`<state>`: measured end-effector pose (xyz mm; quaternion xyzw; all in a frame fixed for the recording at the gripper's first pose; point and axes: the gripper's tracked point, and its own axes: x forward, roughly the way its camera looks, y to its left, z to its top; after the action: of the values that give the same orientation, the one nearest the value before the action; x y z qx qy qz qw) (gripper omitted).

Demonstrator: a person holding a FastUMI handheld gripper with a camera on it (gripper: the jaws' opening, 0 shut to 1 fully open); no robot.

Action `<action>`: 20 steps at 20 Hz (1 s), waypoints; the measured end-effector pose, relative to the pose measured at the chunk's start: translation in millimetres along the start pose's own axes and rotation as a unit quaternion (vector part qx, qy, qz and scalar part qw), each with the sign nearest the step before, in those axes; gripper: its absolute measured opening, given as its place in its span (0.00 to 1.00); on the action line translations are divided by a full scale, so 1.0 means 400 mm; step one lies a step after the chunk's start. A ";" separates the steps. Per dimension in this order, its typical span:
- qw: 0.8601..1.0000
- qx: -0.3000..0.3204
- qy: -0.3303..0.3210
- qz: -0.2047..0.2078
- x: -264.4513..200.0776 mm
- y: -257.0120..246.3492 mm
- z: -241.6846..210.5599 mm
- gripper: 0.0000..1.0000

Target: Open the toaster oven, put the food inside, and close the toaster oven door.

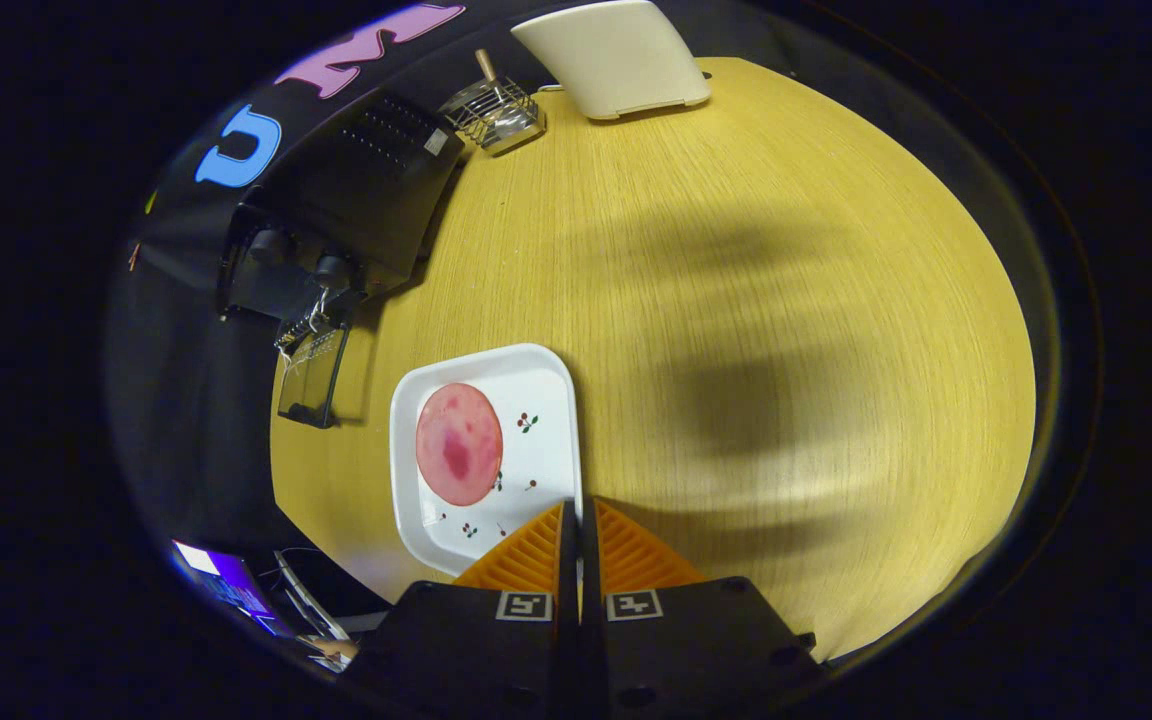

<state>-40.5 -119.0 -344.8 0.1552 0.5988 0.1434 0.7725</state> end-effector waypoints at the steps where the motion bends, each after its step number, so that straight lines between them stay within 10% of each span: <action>1: 1.000 0.006 0.003 0.006 -0.002 0.003 -0.006 0.05; 20: 0.977 0.176 -0.052 0.106 -0.150 0.098 0.012 0.05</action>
<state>-51.8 -108.1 -274.7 0.3586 0.5543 0.1079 0.7433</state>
